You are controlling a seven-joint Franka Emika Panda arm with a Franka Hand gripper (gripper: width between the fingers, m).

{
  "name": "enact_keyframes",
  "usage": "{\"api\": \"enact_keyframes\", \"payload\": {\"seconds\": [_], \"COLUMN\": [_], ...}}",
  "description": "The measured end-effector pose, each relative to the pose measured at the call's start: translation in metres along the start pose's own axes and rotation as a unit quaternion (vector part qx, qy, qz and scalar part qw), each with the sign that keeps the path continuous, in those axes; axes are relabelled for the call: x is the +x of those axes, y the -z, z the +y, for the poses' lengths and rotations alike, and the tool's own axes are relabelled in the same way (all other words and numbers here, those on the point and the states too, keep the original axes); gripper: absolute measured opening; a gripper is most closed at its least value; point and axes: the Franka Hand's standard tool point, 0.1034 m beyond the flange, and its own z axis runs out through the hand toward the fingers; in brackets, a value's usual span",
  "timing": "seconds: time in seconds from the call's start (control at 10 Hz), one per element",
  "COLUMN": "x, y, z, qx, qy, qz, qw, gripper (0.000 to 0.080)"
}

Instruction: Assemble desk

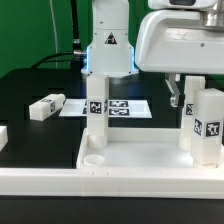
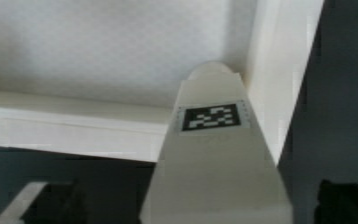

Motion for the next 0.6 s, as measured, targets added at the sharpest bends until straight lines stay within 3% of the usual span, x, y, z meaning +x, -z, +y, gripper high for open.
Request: {"api": "enact_keyframes", "payload": {"seconds": [0.2,0.4,0.5,0.6], "x": [-0.0003,-0.0002,-0.0003,-0.0002], "y": [-0.0003,-0.0004,-0.0005,-0.0002], "z": [-0.0011,0.0000,-0.0007,-0.0001], "qx": [-0.004,-0.004,-0.003,-0.003], "qy": [0.025,0.025,0.018,0.018], "qz": [0.000,0.000,0.000,0.000], "qw": [1.000,1.000,1.000,1.000], "gripper": [0.0649,0.0392,0.0392,0.0292]}}
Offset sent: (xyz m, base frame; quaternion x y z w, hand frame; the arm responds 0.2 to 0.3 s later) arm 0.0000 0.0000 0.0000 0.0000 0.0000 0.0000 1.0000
